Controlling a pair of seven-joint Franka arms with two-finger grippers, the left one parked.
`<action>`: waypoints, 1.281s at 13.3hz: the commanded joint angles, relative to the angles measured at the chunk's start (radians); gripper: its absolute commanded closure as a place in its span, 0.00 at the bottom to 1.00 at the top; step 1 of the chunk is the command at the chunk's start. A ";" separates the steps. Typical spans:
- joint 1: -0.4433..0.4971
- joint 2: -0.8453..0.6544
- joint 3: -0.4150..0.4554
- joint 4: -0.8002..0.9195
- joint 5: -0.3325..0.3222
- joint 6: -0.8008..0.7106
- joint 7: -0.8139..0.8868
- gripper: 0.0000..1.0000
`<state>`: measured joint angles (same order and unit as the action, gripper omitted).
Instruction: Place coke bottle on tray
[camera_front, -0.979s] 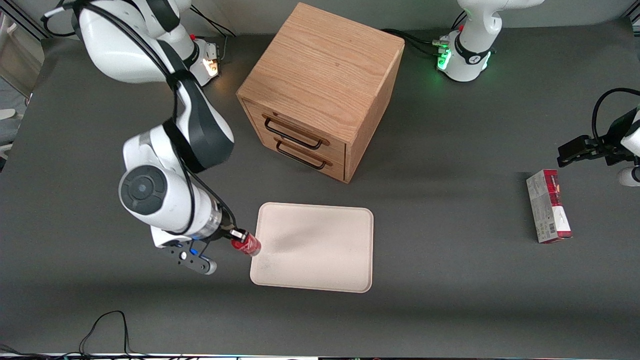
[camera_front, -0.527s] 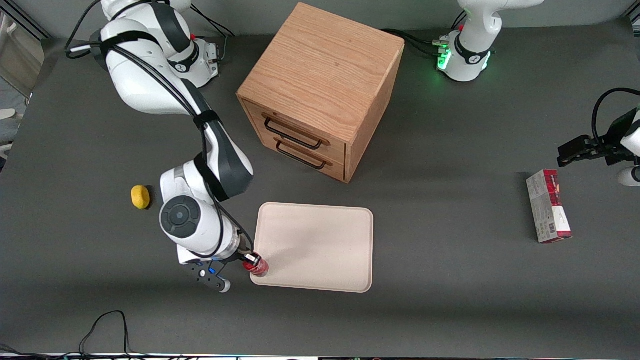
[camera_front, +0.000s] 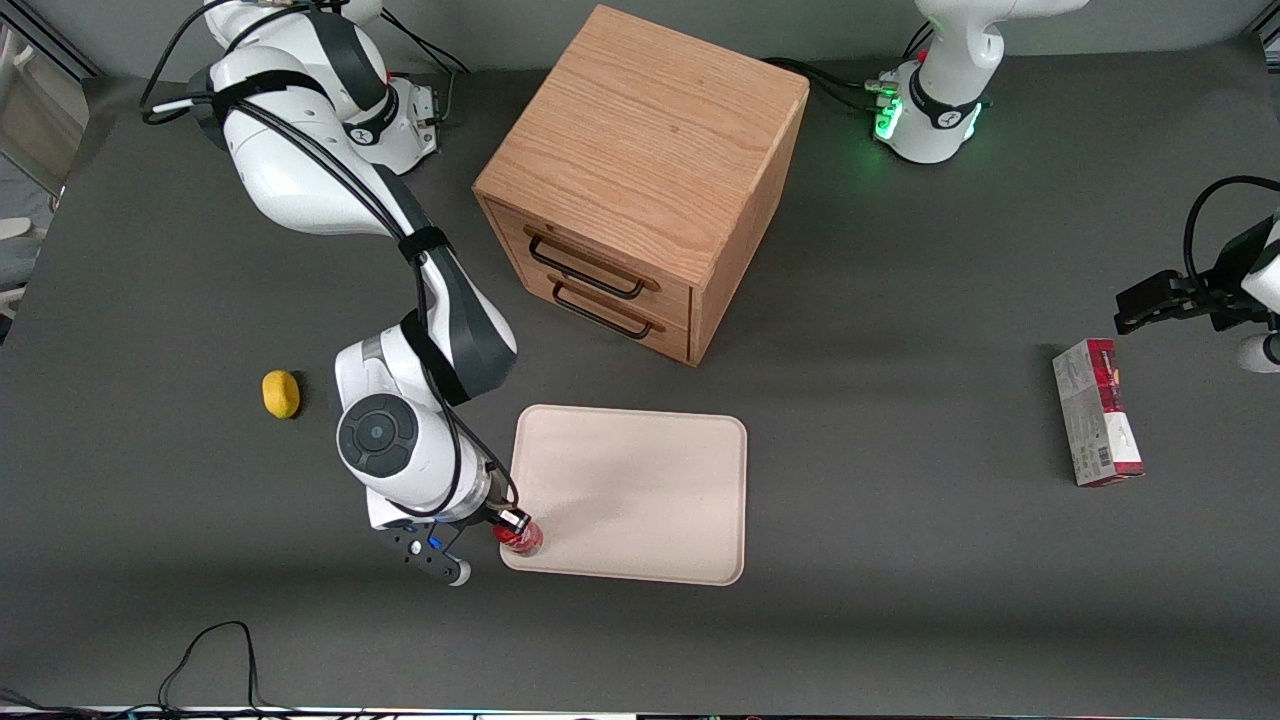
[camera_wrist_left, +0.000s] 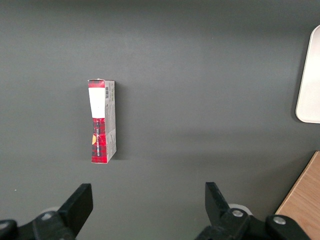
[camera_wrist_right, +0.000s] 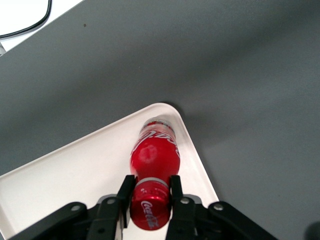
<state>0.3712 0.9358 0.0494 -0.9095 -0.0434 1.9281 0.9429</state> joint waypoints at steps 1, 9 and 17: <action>0.012 0.015 0.003 0.037 -0.027 0.003 0.033 0.00; -0.008 -0.038 0.001 0.028 -0.027 -0.098 -0.060 0.00; -0.209 -0.730 -0.043 -0.747 0.046 -0.213 -0.760 0.00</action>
<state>0.1716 0.4251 0.0351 -1.3798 -0.0188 1.6747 0.2928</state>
